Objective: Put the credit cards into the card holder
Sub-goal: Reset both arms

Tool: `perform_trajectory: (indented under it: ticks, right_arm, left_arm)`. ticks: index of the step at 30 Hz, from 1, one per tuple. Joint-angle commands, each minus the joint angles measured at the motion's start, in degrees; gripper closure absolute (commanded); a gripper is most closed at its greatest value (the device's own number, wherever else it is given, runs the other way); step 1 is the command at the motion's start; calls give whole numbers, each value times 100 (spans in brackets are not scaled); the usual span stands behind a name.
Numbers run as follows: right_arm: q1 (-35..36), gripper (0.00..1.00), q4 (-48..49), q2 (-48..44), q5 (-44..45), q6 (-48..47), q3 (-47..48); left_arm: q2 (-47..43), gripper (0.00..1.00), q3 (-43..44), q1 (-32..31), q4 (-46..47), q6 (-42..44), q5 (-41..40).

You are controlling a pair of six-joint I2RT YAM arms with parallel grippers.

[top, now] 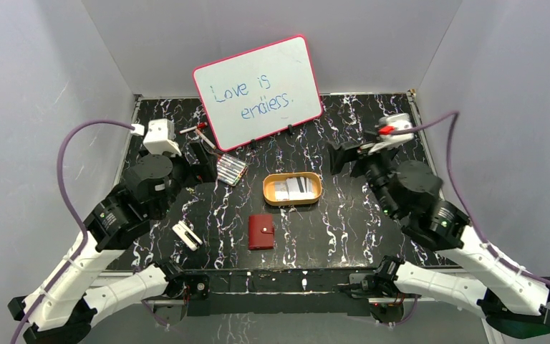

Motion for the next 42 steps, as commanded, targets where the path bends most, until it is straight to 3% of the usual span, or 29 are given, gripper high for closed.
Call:
perform_trajectory:
  ticks: [1,5,11,23,29,33,38,42]
  right_arm:
    - [-7,0,1135,-392,-111,-230,557]
    - [-6,0,1051,-319,163,-213,490]
    - [-9,0,-152,479,529,483,1279]
    - [-6,0,-1445,2139,101,1009,2406]
    - [-221,0,-1176,1892,-201,1271,1829]
    - [-938,0,-1465,1911,-838,1434,1841]
    - [-2592,0,-1525,1809,-2093,1673,1830]
    - [-3084,0,-1500,1860,-2112,1854,2040]
  left_arm:
    - [-70,4,354,19,428,435,-148]
    - [-257,4,55,14,603,329,-65]
    - [-444,4,-162,15,546,220,-72]
    - [-605,4,-345,14,203,-126,-107]
    - [-550,4,-378,15,146,-196,-60]
    - [-521,4,-461,14,159,-222,-57]
    - [-356,4,-412,14,283,-16,-100]
    - [-6,4,46,14,566,490,-250]
